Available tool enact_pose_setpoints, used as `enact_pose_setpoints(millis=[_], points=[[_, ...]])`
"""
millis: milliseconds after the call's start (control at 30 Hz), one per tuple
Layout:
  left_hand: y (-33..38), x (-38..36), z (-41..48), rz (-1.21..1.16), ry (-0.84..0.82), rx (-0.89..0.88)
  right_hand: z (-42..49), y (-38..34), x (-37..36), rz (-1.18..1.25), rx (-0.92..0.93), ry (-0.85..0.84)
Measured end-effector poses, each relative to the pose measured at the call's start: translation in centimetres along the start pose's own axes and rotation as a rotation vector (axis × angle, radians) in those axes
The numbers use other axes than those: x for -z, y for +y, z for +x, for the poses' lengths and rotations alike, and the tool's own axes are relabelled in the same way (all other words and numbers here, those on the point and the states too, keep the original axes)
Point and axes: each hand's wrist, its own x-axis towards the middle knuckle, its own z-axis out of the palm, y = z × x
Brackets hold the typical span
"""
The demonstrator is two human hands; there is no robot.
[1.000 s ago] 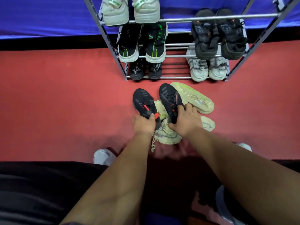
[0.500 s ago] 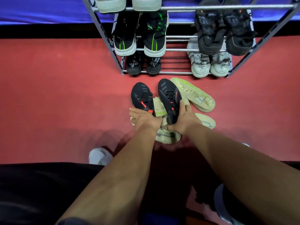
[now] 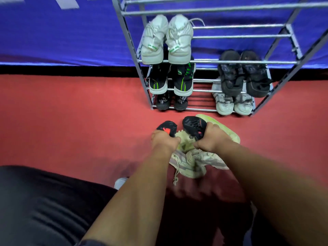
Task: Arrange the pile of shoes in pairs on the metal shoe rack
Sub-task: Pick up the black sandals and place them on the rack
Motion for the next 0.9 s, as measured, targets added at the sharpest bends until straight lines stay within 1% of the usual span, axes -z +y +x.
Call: enact_pose_setpoints(millis=[67,133,267,367,533,600,667,733,900], points=[[-0.5,-0.1,1.4,0.007,0.035,-0.009,-1.0,-1.5,2.9,-0.043,0.027,0.0],[0.3,1.1,1.3,0.037,0.03,-0.045,-2.2,-3.3,6.2,-0.11,0.058,-0.021],[5.6,10.4,-8.1,0.119,-0.081,-0.174,-5.9,-6.9,13.1,-0.284,0.118,-0.031],[8.2,16.3,-11.7,0.168,-0.102,-0.271,-9.0,-8.8,17.4,-0.311,0.164,-0.006],[10.5,23.3,-15.4,0.187,-0.057,-0.413,-12.6,-9.6,22.7,-0.231,0.206,0.119],[11.4,24.6,-16.4,0.184,-0.084,-0.441,-13.4,-8.9,24.2,-0.178,0.198,0.148],[12.6,25.1,-17.3,0.172,-0.126,-0.461,-14.0,-7.7,25.7,-0.12,0.194,0.18],[13.7,24.9,-18.0,0.138,-0.13,-0.5,-14.0,-6.1,26.8,-0.065,0.171,0.226],[16.9,22.0,-17.6,0.095,-0.14,-0.598,-12.0,-2.0,27.3,0.16,0.057,0.346]])
